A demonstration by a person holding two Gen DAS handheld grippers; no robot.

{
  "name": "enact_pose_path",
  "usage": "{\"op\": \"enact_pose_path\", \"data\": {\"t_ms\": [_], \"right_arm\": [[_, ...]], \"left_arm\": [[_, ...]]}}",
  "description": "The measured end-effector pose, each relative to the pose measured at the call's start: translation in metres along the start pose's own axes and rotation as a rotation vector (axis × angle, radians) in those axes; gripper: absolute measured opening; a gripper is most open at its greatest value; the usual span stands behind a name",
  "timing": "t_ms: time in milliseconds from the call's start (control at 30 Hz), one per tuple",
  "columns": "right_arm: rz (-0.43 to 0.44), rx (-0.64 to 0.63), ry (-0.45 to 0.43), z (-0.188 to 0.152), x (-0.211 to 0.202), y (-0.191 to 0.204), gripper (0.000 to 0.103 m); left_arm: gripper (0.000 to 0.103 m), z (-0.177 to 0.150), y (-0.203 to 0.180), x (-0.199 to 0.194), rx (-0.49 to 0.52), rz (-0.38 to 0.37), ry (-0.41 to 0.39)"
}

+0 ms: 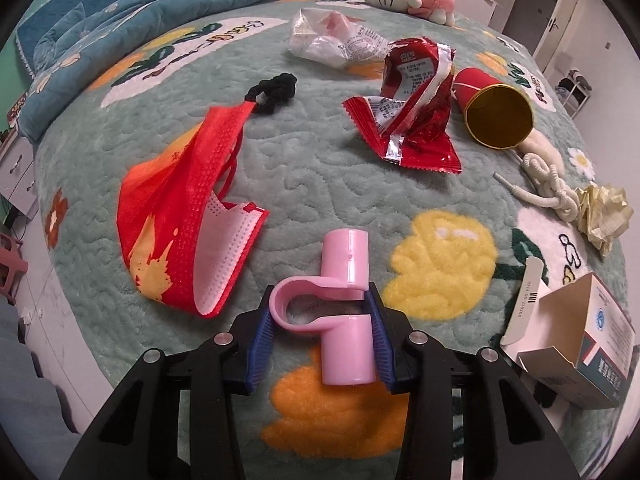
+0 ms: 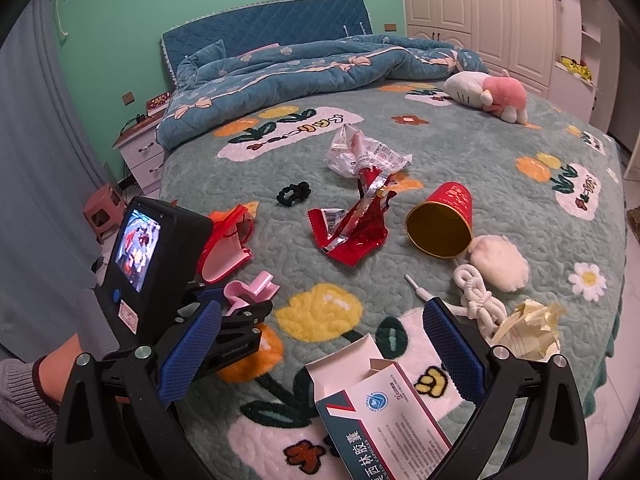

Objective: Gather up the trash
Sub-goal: 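Grasp the white medicine box with the right gripper and lift it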

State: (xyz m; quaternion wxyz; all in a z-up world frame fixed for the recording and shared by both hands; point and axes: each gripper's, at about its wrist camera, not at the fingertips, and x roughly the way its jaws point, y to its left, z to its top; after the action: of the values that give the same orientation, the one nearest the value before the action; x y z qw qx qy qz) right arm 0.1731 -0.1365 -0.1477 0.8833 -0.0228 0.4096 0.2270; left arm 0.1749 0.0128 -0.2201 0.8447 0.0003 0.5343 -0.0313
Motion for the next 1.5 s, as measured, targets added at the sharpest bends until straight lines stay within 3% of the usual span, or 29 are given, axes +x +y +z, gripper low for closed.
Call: {"op": "enact_pose_path", "data": {"t_ms": [433,733,1000,1400,1500], "right_arm": [[-0.009,-0.019,-0.009,-0.009,-0.019,-0.002,0.099],[-0.011,-0.103,0.048,-0.04,-0.038,-0.014,0.099],[0.012,-0.203,0.132,-0.069,-0.032,-0.025,0.092],[0.023,-0.269,0.18,-0.08,-0.011,-0.042,0.092],[0.04,-0.277,0.209,-0.079,-0.002,-0.046,0.084]], "left_arm": [[0.044,-0.009,-0.019,-0.036,0.063,-0.015,-0.053],[0.044,-0.027,-0.043,-0.064,0.112,-0.062,-0.064],[0.044,-0.042,-0.061,-0.067,0.132,-0.071,-0.041],[0.044,-0.05,-0.075,-0.059,0.154,-0.067,-0.002],[0.044,-0.049,-0.076,-0.057,0.155,-0.065,0.007]]}}
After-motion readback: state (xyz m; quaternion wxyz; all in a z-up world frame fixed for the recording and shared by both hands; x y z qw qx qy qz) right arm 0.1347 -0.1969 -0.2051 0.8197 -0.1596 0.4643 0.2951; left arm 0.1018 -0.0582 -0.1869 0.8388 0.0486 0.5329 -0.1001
